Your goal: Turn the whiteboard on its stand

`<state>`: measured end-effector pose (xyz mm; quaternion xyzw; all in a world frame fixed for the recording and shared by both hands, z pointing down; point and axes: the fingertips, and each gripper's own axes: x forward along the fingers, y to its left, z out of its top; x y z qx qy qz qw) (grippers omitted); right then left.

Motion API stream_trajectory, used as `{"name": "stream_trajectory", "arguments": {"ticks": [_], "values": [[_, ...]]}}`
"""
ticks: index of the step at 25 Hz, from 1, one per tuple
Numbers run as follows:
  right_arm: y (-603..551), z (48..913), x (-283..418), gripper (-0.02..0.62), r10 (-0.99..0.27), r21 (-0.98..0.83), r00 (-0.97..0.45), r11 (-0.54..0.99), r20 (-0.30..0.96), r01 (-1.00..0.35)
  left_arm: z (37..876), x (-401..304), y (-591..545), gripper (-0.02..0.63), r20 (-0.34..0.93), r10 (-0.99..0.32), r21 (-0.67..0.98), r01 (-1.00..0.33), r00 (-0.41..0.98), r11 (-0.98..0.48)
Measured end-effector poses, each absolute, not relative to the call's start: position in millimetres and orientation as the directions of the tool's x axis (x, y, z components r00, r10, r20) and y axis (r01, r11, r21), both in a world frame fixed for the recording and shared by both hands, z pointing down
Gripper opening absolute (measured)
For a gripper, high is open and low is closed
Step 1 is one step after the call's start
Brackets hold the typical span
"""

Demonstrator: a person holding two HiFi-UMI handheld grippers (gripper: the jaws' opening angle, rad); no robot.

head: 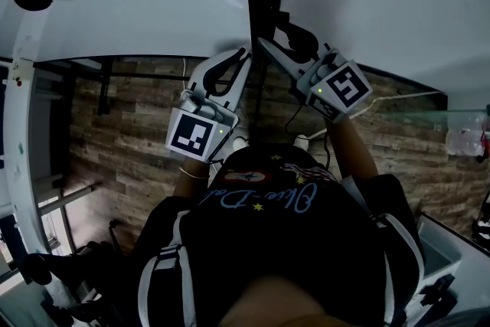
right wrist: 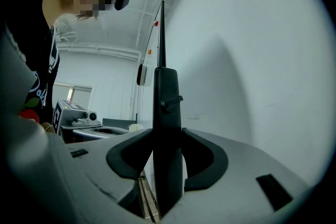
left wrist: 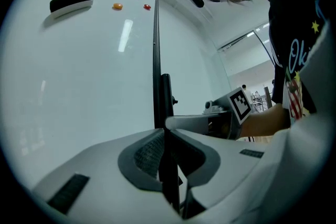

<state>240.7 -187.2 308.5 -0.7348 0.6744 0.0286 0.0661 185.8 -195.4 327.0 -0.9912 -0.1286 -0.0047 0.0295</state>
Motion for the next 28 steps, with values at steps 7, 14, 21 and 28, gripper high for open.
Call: {"name": "stream_trajectory", "arguments": {"ticks": [7, 14, 21, 28], "values": [[-182, 310, 238, 0.167, -0.986, -0.058, 0.116, -0.109, -0.12, -0.992, 329, 183, -190, 0.037, 0.022, 0.309, -0.077, 0.31, 0.951, -0.948], [-182, 309, 240, 0.168, -0.98, -0.044, 0.158, -0.154, -0.122, -0.987, 331, 187, -192, 0.037, -0.004, 0.365, -0.076, 0.364, 0.931, -0.928], [-181, 311, 239, 0.17, -0.978, -0.05, 0.183, -0.179, -0.101, -0.983, 344, 192, -189, 0.017, 0.04, 0.344, -0.094, 0.346, 0.938, -0.934], [-178, 314, 240, 0.173, -0.978, -0.054, 0.187, -0.182, -0.097, -0.982, 345, 198, -185, 0.017, 0.043, 0.287, -0.127, 0.29, 0.957, -0.948]]}}
